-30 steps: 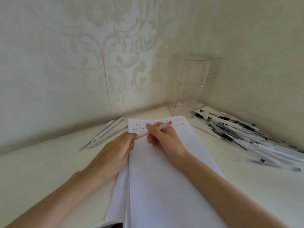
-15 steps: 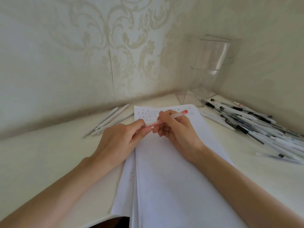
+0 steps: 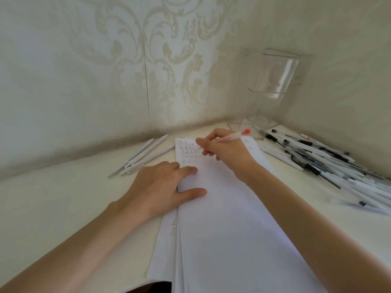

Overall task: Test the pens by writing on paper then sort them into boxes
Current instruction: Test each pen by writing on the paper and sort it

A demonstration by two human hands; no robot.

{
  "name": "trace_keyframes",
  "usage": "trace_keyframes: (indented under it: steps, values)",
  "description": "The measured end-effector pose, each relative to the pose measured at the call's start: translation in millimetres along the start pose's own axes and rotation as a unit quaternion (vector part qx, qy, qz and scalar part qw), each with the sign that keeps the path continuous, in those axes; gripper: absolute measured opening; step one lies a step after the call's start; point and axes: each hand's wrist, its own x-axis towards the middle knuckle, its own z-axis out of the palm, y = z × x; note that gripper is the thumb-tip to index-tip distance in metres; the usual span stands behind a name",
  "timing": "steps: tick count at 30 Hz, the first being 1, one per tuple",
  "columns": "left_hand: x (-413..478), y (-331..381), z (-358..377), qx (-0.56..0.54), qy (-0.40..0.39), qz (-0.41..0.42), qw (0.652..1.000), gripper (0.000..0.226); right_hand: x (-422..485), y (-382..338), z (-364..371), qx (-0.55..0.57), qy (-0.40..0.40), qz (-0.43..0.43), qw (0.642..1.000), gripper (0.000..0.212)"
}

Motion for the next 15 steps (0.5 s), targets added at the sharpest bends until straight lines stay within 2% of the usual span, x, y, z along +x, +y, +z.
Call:
trace_keyframes:
  steps: [2,5,15]
  values:
    - [0,0,1,-0.005,-0.001,0.000,1.000,0.084,6,5,10,-0.043,0.031,-0.006,0.999,0.029]
    - [1,0,3,-0.016,0.006,-0.003,1.000,0.083,9,15,15,-0.061,0.078,-0.027,0.995,0.034]
    - [3,0,5,-0.027,0.029,-0.019,0.999,0.081,11,24,17,-0.075,0.037,-0.069,0.994,0.020]
